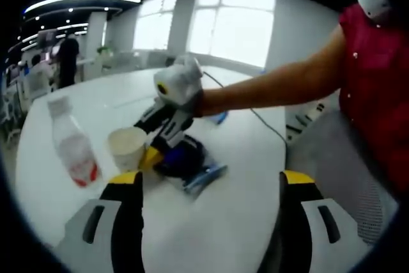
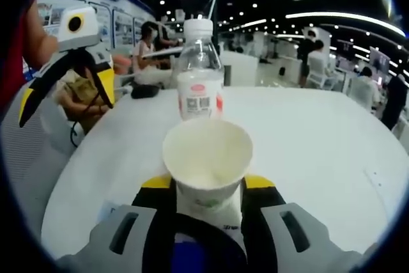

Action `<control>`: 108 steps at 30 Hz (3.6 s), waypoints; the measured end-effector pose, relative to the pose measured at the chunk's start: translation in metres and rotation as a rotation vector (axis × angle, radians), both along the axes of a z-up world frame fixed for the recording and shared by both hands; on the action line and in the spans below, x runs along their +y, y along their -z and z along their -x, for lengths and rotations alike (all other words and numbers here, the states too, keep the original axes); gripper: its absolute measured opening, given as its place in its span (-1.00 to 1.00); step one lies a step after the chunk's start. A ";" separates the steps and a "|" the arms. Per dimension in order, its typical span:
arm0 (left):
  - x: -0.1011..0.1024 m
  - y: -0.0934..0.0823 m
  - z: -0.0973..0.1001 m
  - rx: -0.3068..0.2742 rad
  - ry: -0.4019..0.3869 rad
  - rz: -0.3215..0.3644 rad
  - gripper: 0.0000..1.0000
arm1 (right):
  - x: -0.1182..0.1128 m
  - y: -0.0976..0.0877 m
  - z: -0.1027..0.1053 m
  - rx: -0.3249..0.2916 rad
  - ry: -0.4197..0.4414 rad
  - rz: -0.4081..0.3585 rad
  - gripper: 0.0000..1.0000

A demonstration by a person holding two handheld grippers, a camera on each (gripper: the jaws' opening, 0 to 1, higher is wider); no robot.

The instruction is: Arrange the tabletop items into an orderly group along one side of the table until the central work area is clear of visible clutter.

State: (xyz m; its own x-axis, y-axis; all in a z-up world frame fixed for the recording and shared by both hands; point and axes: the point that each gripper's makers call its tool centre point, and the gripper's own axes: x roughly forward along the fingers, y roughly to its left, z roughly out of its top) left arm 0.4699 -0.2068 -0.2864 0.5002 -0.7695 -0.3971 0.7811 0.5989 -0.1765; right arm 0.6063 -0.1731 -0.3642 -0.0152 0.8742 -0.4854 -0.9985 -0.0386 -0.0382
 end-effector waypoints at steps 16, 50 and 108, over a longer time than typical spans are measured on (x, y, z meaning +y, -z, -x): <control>-0.002 0.001 0.002 0.004 0.000 -0.002 0.69 | -0.011 0.000 -0.001 0.023 0.029 0.037 -0.12; -0.043 -0.034 0.017 -0.078 0.026 -0.014 0.68 | -0.092 -0.086 -0.003 -0.096 0.176 0.033 -0.23; -0.066 -0.022 0.034 0.058 -0.417 0.085 0.58 | -0.229 -0.088 0.029 0.045 0.348 0.102 0.43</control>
